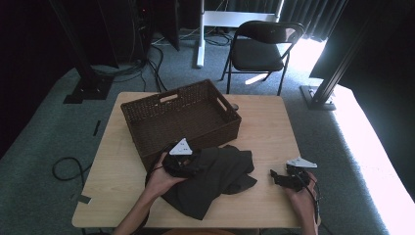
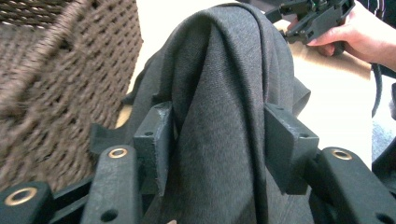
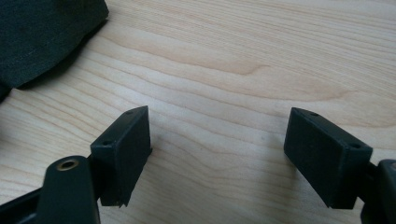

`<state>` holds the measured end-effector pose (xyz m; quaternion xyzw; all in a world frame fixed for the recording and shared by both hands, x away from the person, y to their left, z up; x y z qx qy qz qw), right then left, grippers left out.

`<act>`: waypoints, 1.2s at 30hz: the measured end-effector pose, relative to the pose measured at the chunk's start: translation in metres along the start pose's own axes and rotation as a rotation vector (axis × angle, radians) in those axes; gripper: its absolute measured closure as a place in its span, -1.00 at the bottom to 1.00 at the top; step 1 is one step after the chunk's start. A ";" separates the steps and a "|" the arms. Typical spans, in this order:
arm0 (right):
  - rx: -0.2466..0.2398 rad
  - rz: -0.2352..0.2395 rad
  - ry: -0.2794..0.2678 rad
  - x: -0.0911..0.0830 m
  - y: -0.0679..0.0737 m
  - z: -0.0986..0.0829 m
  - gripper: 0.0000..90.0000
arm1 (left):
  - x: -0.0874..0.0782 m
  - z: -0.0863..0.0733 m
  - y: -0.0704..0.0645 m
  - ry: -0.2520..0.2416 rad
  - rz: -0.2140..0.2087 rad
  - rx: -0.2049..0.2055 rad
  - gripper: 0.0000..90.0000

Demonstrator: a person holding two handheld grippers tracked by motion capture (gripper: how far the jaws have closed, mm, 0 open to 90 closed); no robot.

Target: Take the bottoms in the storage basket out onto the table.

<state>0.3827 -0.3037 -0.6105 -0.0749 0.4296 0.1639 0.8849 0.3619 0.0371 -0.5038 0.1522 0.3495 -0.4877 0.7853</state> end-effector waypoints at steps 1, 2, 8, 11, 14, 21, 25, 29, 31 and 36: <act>0.000 0.000 0.000 0.000 0.000 0.000 -0.50 | -0.002 0.000 0.001 -0.005 0.005 -0.003 0.00; 0.000 0.000 0.000 0.000 0.000 0.000 -0.50 | -0.005 0.000 0.002 -0.010 0.011 -0.006 -0.02; 0.000 0.000 0.000 0.000 0.000 0.000 -0.50 | -0.016 -0.002 0.008 -0.024 0.043 -0.012 -0.06; 0.001 0.000 0.000 0.000 0.000 0.000 -0.50 | -0.021 -0.001 0.009 -0.034 0.054 -0.011 -0.07; 0.001 0.000 0.000 0.000 0.000 0.000 -0.50 | -0.027 0.000 0.011 -0.047 0.068 -0.011 -0.08; 0.001 0.000 0.000 0.000 0.000 0.000 -0.50 | -0.042 -0.009 0.018 -0.058 0.113 -0.029 -0.06; 0.001 0.000 0.000 0.000 0.000 0.000 -0.50 | -0.049 -0.014 0.024 -0.057 0.133 -0.044 -0.01; 0.001 0.000 0.000 0.000 0.000 0.000 -0.50 | -0.054 -0.021 0.030 -0.068 0.145 -0.070 0.02; 0.000 0.000 0.000 0.000 0.000 0.000 -0.50 | -0.056 -0.024 0.032 -0.069 0.145 -0.077 0.03; 0.000 0.001 0.001 0.000 0.000 0.000 -0.51 | -0.058 -0.030 0.036 -0.077 0.157 -0.098 0.03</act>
Point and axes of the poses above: each handheld gripper's, and its own axes: x roughly forward along the jaws, z roughly out of its top, y roughly to its left, the point moved 9 cm from there along x, roughly forward along the jaws, and after that the axes turned 9 degrees about y, right-handed, at the moved point
